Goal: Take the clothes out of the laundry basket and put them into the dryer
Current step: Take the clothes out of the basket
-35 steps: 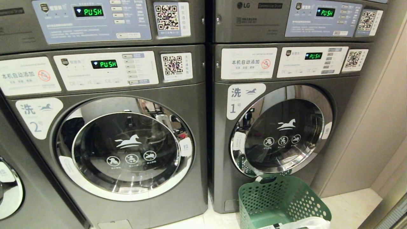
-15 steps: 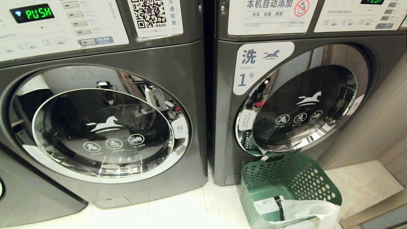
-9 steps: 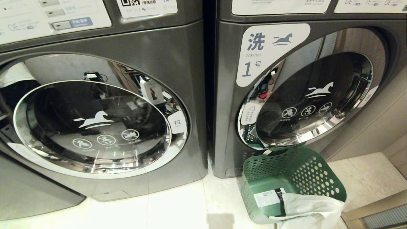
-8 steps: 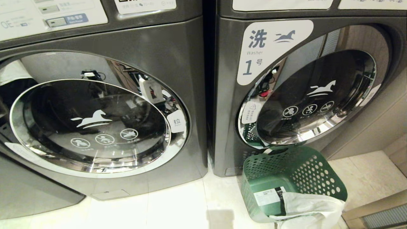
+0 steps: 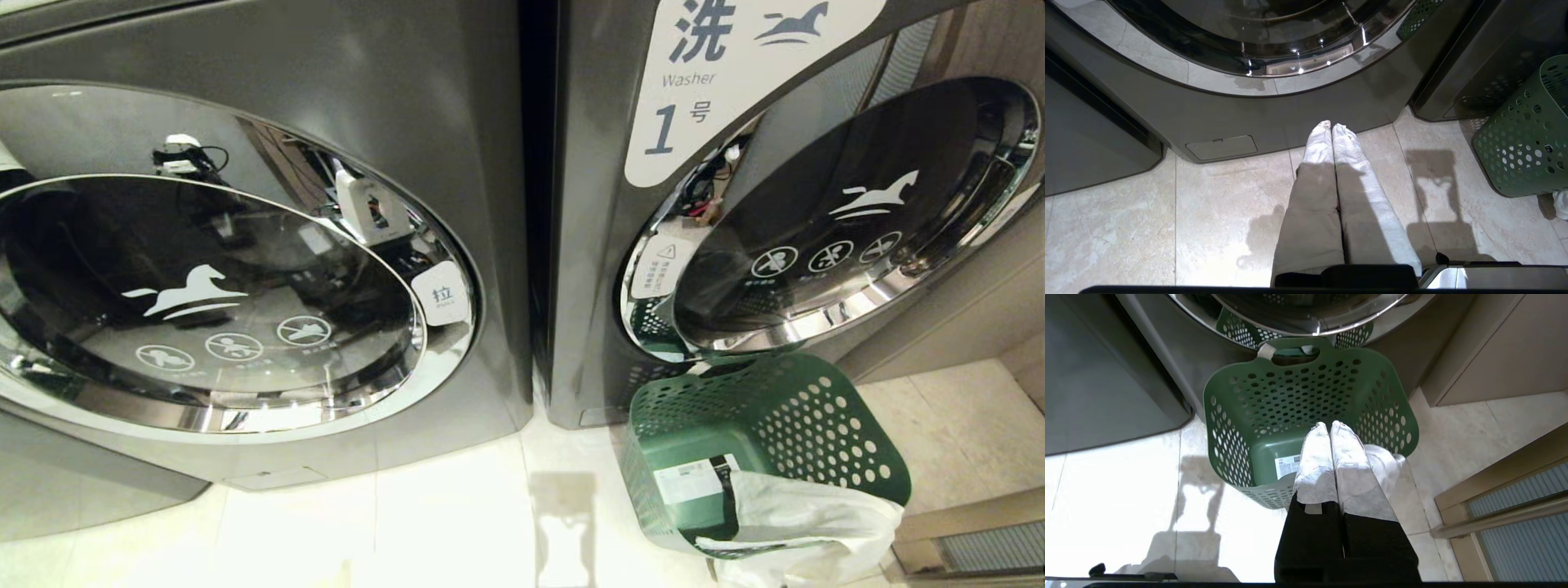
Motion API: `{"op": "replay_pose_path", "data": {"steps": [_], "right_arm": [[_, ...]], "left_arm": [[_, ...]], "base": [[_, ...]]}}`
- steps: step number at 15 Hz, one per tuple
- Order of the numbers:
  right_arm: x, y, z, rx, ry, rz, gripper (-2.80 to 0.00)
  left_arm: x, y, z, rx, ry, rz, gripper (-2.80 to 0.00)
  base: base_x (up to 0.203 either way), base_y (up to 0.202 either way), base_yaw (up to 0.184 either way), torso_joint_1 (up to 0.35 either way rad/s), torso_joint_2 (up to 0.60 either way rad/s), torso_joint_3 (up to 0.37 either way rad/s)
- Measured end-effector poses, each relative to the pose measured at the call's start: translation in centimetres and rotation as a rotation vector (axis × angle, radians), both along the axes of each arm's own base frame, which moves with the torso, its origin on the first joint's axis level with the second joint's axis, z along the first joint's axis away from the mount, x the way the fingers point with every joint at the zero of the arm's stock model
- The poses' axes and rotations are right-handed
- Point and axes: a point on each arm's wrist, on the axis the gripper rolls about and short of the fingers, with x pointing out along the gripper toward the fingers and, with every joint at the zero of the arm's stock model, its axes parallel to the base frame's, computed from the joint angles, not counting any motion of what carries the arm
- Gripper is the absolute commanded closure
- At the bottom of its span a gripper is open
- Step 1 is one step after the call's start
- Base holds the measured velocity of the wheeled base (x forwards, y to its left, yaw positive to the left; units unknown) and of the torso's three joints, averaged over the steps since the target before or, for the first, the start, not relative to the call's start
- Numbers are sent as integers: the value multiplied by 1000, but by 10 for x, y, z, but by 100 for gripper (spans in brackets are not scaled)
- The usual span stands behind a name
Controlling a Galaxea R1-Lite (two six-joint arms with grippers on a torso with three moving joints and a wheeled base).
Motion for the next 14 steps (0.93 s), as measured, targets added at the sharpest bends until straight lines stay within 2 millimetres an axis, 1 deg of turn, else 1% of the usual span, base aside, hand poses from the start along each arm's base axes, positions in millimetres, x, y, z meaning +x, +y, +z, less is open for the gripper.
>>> {"op": "replay_pose_path", "data": {"steps": [4, 6, 8, 11, 12, 14], "right_arm": [[0, 0, 0, -4, 0, 1, 0], [0, 0, -1, -39, 13, 8, 0], [1, 0, -5, -74, 59, 10, 0], [3, 0, -3, -90, 105, 0, 0], [2, 0, 4, -104, 98, -3, 0], [2, 0, 27, -109, 113, -16, 0]], "left_arm": [[0, 0, 0, -1, 1, 0, 0], [0, 0, 0, 0, 2, -2, 0], [0, 0, 0, 0, 2, -2, 0], [0, 0, 0, 3, 2, -2, 0], [0, 0, 0, 3, 2, -2, 0], [0, 0, 0, 3, 1, -1, 0]], "base": [[0, 0, 0, 1, -1, -196], [0, 0, 0, 3, 2, -193], [0, 0, 0, 6, 2, -88], [0, 0, 0, 0, 0, 0], [0, 0, 0, 0, 0, 0], [0, 0, 0, 0, 0, 0]]}}
